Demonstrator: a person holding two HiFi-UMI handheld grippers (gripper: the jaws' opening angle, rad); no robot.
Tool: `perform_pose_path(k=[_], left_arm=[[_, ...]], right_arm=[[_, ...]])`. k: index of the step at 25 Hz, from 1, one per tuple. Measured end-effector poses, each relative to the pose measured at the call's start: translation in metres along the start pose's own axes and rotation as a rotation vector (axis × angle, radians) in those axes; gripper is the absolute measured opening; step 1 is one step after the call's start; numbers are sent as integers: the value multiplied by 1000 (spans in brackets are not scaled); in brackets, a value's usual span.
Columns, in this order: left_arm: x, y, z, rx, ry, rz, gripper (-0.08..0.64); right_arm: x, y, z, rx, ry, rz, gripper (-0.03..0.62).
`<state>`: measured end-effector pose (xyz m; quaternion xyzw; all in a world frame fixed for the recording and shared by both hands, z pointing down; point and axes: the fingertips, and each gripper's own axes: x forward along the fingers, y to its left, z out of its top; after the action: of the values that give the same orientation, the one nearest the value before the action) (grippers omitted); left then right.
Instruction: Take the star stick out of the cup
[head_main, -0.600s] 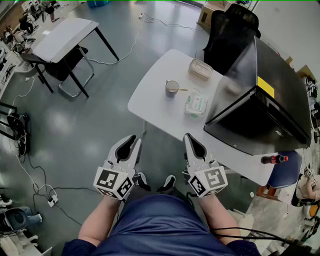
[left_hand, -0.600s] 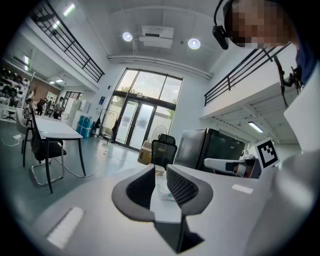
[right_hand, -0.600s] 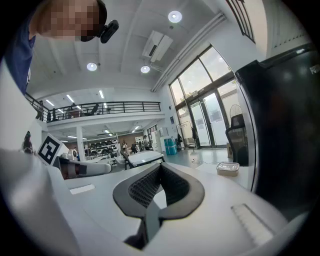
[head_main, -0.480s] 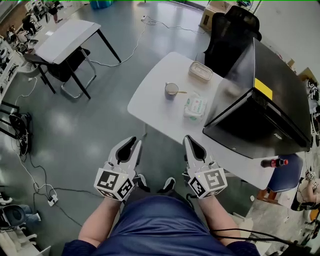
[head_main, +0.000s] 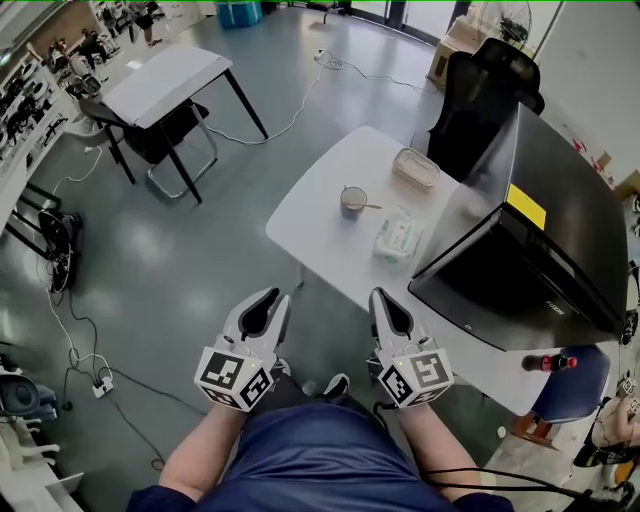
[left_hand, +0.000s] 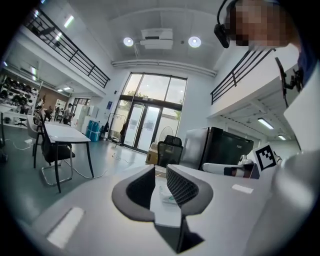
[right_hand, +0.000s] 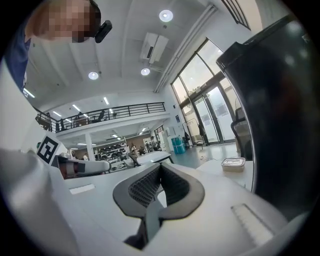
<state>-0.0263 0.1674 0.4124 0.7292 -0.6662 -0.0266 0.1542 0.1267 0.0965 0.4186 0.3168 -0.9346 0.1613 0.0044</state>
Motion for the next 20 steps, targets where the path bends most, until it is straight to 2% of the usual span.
perform_pose_path(k=[5, 9, 20], left_arm=[[-2, 8, -13, -14, 17, 45, 72], [13, 24, -16, -10, 25, 42, 72], [88, 87, 48, 56, -16, -105, 72]], right_arm=[[8, -16, -10, 6, 27, -10, 8], [22, -28, -16, 5, 39, -42, 8], [81, -53, 1, 42, -2, -236, 8]])
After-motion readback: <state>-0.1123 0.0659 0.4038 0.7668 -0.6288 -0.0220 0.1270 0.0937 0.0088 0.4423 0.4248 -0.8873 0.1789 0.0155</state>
